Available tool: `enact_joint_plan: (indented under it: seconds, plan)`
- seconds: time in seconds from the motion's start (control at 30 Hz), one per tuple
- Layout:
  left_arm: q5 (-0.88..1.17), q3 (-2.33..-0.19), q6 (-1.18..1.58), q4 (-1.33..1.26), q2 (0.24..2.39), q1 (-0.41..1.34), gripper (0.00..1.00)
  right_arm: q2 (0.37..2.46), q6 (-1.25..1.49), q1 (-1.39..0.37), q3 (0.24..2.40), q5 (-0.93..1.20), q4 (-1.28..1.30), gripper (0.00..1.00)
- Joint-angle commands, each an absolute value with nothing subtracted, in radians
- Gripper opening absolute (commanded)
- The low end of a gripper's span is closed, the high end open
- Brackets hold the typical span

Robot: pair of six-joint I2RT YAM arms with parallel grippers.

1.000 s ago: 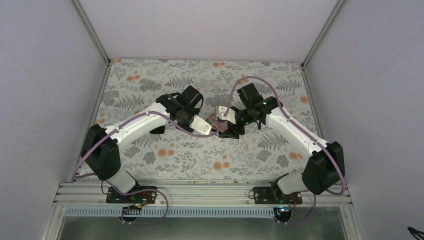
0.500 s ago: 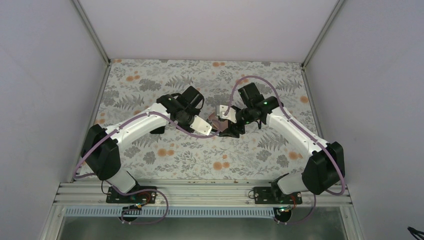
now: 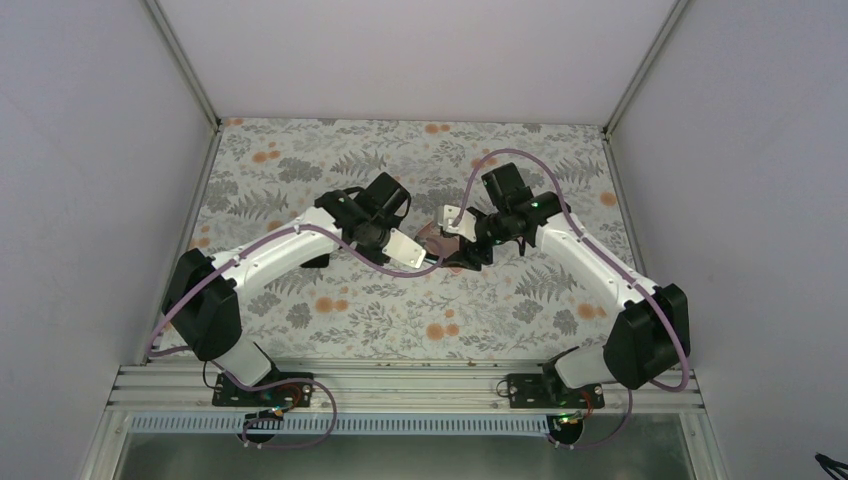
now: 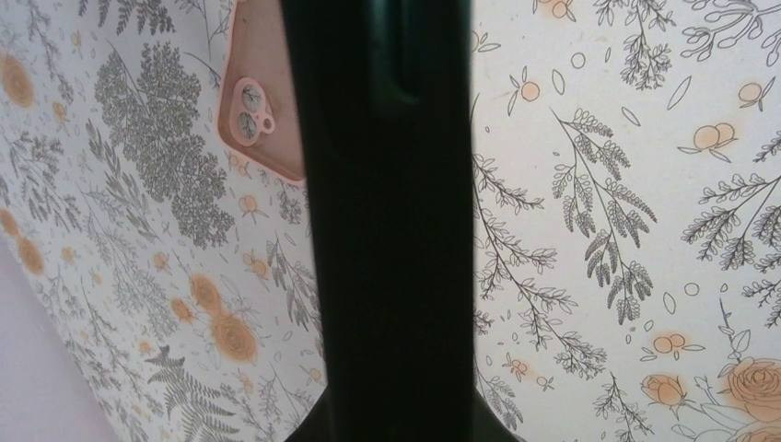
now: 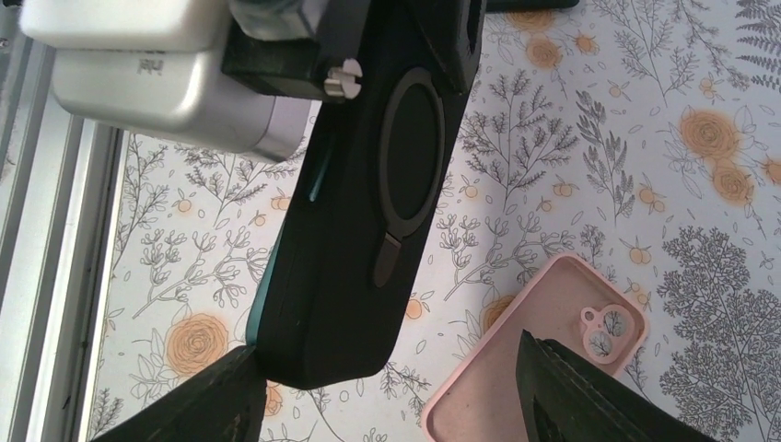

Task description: Take the phone out of the phone case

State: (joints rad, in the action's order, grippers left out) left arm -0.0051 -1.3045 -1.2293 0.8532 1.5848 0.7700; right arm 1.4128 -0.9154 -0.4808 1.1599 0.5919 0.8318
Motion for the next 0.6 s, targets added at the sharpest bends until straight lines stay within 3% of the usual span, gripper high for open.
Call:
enact_joint_plan:
  seconds: [0.0, 0.33, 0.57]
  plan:
    - [0.066, -1.318, -1.247, 0.881, 1.549, 0.813, 0.02, 1.387, -0.877, -0.461, 1.14, 0.509, 0.644, 0.7]
    - [0.101, -1.331, -1.224, 0.892, 1.55, 0.861, 0.02, 1.409, -0.855, -0.454, 1.154, 0.431, 0.556, 0.71]
    - [0.234, -1.393, -1.192, 0.905, 1.563, 0.867, 0.02, 1.418, -0.828, -0.461, 1.163, 0.446, 0.507, 0.71]
